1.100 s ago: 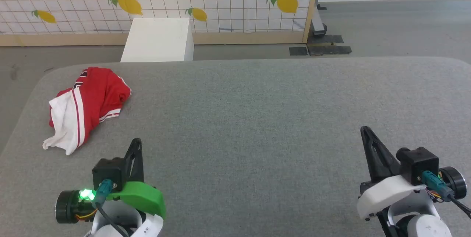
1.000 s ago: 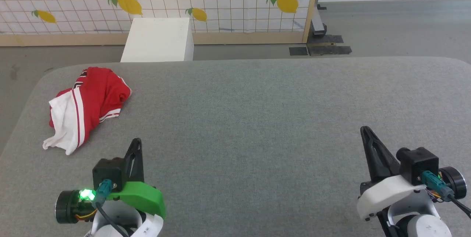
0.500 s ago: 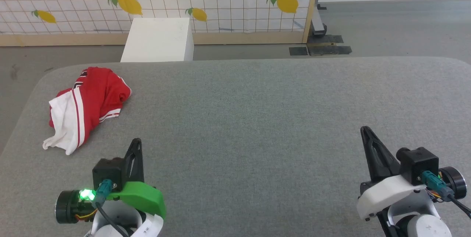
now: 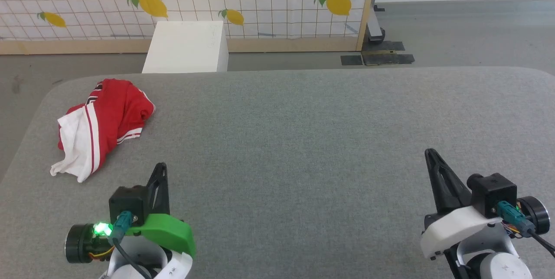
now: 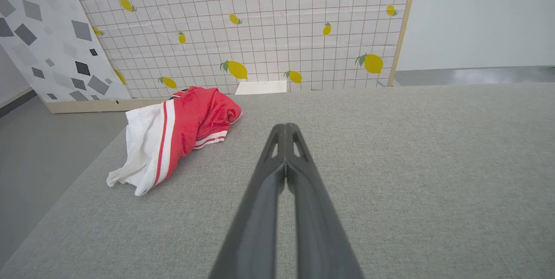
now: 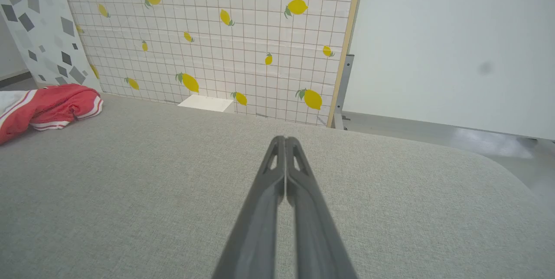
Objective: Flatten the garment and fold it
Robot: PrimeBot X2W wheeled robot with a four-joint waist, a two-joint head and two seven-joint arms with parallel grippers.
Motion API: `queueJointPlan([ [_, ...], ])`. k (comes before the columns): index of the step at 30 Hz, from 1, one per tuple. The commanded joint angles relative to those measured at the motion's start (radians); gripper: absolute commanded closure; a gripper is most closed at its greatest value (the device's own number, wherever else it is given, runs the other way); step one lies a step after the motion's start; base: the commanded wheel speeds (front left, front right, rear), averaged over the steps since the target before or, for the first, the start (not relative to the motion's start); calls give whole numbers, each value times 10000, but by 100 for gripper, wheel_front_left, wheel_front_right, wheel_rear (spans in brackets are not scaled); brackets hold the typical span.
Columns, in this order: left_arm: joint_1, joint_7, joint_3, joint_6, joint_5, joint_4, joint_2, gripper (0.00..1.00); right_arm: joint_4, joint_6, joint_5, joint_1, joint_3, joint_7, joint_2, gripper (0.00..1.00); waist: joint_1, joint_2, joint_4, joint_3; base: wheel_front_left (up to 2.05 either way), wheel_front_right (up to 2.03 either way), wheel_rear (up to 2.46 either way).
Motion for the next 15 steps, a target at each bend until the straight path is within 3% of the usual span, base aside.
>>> queueJointPlan([
  [1, 94, 14, 49, 64, 99, -26, -51, 100, -51, 37, -62, 86, 18, -1, 17, 100, 0, 0, 0, 0, 0, 0, 0],
  [4, 94, 14, 49, 64, 99, -26, -51, 100, -51, 37, -62, 86, 18, -1, 17, 100, 0, 0, 0, 0, 0, 0, 0],
  [5, -2, 0, -6, -2, -4, 0, 4, 0, 4, -2, 4, 0, -2, 0, -2, 0, 0, 0, 0, 0, 0, 0, 0],
  [7, -2, 0, -23, -2, -4, 0, 4, 0, 8, -2, 4, 0, -4, 0, -2, 0, 0, 0, 0, 0, 0, 0, 0],
  [8, -2, 0, -27, -4, -4, 0, 4, 100, 8, -2, 4, 0, -4, 0, -4, 100, 0, 0, 0, 0, 0, 0, 0],
  [9, -2, 0, -31, -4, -4, 0, 4, 0, 9, -2, 4, 0, -4, 0, -4, 0, 0, 0, 0, 0, 0, 0, 0],
  [15, 6, -1, -35, -3, -5, 4, 5, 0, 9, -2, 2, 6, -2, 3, -11, 0, 0, 0, 0, 2, 0, 0, 0],
])
